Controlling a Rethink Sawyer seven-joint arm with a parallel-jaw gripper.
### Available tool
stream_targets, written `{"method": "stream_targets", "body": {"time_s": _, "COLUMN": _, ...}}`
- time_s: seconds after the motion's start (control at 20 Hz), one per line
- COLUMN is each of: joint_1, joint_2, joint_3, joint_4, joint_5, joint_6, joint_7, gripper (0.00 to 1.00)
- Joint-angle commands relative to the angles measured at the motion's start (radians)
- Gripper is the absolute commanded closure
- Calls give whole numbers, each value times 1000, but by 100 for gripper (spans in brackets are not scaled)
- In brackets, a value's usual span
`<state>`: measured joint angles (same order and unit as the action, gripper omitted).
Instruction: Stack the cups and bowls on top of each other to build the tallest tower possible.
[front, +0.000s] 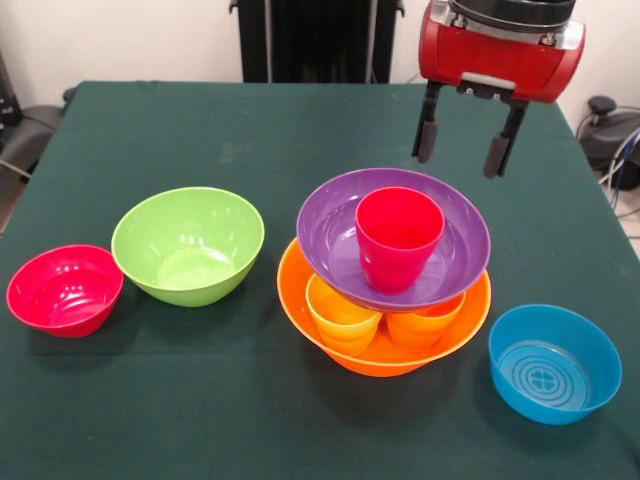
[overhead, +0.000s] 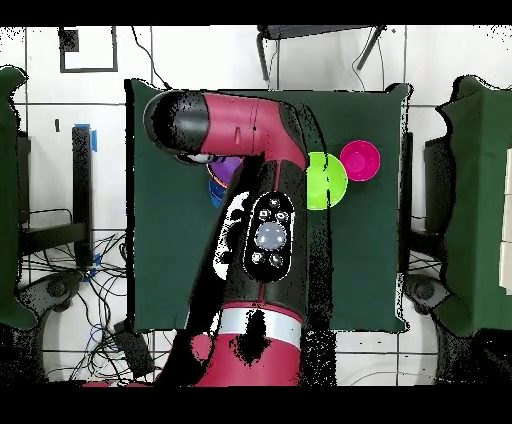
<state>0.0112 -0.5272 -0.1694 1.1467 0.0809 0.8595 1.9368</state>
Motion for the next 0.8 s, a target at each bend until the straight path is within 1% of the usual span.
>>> {"method": "stream_targets", "body": {"time_s": 0.05, "joint_1": -68, "joint_2": -13, "joint_3": 99, "joint_4": -7, "joint_5": -56, "joint_6": 152, "joint_7": -132, "gripper": 0}}
{"method": "stream_targets", "body": {"time_s": 0.2, "joint_1": -102, "joint_2": 19, "joint_3": 107, "joint_4": -58, "joint_5": -58, "joint_6": 165, "joint_7": -143, "gripper": 0}}
{"method": "stream_targets", "body": {"time_s": 0.35, "joint_1": -140, "joint_2": 65, "joint_3": 127, "joint_4": -172, "joint_5": -70, "joint_6": 253, "joint_7": -191, "gripper": 0}}
{"method": "stream_targets", "body": {"time_s": 0.55, "joint_1": -175, "joint_2": 115, "joint_3": 148, "joint_4": -249, "joint_5": -85, "joint_6": 294, "joint_7": -232, "gripper": 0}}
{"method": "stream_targets", "body": {"time_s": 0.65, "joint_1": -190, "joint_2": 125, "joint_3": 159, "joint_4": -266, "joint_5": -89, "joint_6": 312, "joint_7": -248, "gripper": 0}}
{"method": "stream_targets", "body": {"time_s": 0.8, "joint_1": -206, "joint_2": 134, "joint_3": 167, "joint_4": -279, "joint_5": -99, "joint_6": 309, "joint_7": -264, "gripper": 0}}
